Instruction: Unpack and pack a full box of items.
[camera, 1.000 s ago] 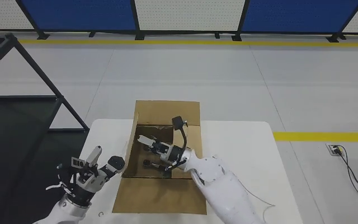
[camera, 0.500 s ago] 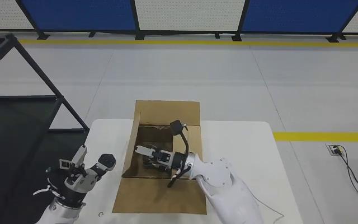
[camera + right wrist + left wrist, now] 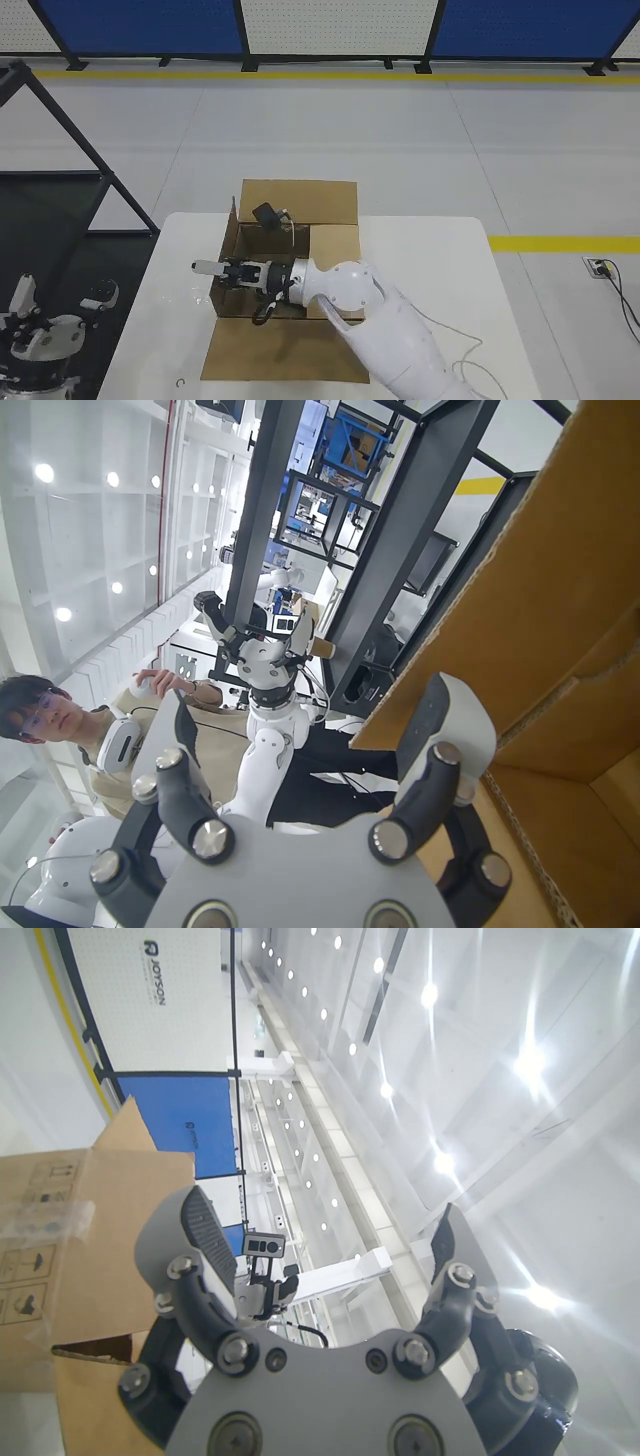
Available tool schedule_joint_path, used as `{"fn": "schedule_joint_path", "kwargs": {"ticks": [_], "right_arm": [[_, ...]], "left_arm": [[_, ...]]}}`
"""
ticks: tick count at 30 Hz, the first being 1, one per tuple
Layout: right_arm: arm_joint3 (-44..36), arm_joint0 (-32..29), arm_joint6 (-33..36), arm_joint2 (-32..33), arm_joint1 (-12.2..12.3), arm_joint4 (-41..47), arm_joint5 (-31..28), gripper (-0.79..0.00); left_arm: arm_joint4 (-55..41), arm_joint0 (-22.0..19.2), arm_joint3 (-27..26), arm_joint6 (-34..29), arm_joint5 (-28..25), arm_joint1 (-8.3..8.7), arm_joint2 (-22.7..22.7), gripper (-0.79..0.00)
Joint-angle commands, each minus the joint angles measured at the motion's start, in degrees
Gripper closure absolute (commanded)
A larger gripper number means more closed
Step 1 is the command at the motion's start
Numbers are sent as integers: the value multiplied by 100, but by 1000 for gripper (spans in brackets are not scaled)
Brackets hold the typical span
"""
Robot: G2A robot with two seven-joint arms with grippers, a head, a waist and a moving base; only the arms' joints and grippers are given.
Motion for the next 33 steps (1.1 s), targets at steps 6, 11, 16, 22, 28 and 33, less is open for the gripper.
{"fn": "schedule_joint_path", "kwargs": {"ticks": [6,11,16,22,28,33], "right_arm": [[741,787,-409,-762,-385,-192,371,-785],[1496,1317,-700,-1353,-789,-308,716,-785],[2307,1664,-1039,-1758,-1193,-401,811,-785],[3120,1868,-1292,-1979,-1606,-380,821,-785],[3153,1878,-1297,-1979,-1624,-369,815,-785],[3138,1831,-1333,-1979,-1622,-386,821,-785]], "left_arm": [[-1037,269,289,-197,-129,-47,-829,-785],[-1735,452,477,-518,26,-89,-1205,-785],[-1967,548,590,-731,95,-132,-1314,-785],[-1963,589,584,-885,212,-174,-1239,-785],[-1889,578,576,-985,285,-180,-1202,-785],[-1889,578,576,-985,285,-180,-1202,-785]]}}
